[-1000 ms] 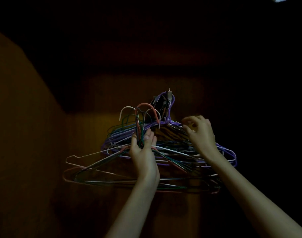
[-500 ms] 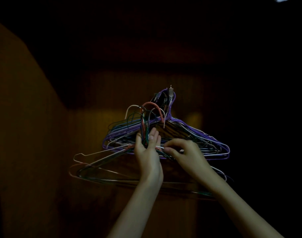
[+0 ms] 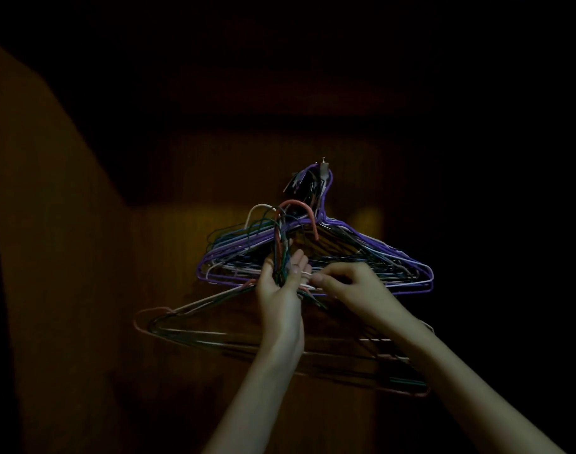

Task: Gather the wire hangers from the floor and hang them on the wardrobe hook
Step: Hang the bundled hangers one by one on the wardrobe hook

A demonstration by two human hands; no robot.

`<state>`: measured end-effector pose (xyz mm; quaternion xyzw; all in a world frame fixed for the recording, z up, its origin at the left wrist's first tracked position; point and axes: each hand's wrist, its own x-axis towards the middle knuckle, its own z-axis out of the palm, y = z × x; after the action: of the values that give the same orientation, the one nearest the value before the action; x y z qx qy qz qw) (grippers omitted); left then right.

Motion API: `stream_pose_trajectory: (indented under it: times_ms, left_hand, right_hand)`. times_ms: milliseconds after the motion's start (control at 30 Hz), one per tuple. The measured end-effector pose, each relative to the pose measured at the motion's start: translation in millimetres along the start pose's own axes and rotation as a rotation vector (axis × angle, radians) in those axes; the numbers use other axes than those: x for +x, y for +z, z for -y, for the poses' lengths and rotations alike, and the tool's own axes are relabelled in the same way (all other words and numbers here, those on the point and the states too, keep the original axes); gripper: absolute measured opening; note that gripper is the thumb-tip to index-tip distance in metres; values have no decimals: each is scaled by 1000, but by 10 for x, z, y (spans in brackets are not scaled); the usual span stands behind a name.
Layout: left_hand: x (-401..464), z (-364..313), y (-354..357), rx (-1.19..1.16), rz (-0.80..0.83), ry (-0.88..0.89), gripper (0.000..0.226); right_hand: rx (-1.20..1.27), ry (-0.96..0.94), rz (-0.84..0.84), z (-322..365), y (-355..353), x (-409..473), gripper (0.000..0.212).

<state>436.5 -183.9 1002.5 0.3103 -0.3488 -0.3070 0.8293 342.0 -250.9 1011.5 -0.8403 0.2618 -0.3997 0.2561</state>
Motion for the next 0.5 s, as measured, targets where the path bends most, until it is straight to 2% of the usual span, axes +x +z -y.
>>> stream_pose_trajectory:
  times_ms: [133, 200, 300, 500]
  left_hand:
    - [-43, -33, -44, -180, -75, -42, 40]
    - [-66, -64, -74, -168, -97, -33, 34]
    - [-96, -113, -95, -174, -125, -40, 41]
    - [-280, -70, -54, -113, -103, -98, 41]
  right_hand:
    - [-31, 5, -126, -61, -92, 24, 11]
    - [-43, 14, -152, -84, -169, 10, 13]
    - [-54, -7, -160, -87, -237, -45, 10]
    - [-80, -66, -126, 55, -162, -108, 4]
